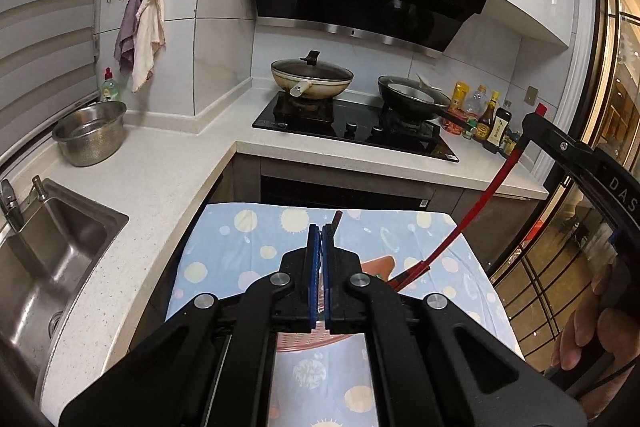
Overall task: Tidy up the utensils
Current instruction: 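Lift the spoon and chopstick and carry them over the pink holder with both tools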
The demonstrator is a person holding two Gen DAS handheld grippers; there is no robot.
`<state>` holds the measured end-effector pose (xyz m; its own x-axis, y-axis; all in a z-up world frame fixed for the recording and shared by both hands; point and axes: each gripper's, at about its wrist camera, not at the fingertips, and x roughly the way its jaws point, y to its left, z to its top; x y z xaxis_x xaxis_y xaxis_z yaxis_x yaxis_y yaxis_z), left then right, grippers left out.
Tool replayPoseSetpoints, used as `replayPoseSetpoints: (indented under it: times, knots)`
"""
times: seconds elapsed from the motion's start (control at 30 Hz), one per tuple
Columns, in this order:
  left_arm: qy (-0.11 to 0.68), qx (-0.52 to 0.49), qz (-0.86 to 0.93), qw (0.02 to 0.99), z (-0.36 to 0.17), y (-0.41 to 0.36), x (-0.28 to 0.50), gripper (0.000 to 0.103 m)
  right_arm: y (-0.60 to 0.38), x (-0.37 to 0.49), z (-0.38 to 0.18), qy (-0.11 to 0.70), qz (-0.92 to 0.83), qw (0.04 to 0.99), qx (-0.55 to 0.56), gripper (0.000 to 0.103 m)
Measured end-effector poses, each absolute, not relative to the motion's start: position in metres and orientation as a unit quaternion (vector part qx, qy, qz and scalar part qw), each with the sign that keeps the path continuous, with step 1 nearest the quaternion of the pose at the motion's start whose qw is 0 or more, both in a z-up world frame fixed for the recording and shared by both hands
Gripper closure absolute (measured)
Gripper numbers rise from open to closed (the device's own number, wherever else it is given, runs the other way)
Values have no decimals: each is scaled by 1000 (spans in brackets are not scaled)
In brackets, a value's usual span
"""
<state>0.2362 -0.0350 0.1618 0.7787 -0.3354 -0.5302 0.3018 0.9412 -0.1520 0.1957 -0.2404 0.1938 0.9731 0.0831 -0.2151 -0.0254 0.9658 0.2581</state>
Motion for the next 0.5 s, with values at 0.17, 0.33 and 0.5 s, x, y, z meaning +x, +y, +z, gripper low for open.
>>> replayPoseSetpoints:
  times: [0.17,0.33,0.5]
  knots:
    - [300,-34,-166,939,150,-38,252,102,-238,225,182,132,23,983,125,96]
    - [317,-35,-161,934,132,-41,263,102,-236,249,157,170,30,976,131,96]
    - [329,-32,-153,931,118,-43,272,102,-231,263,133,199,31,971,130,96]
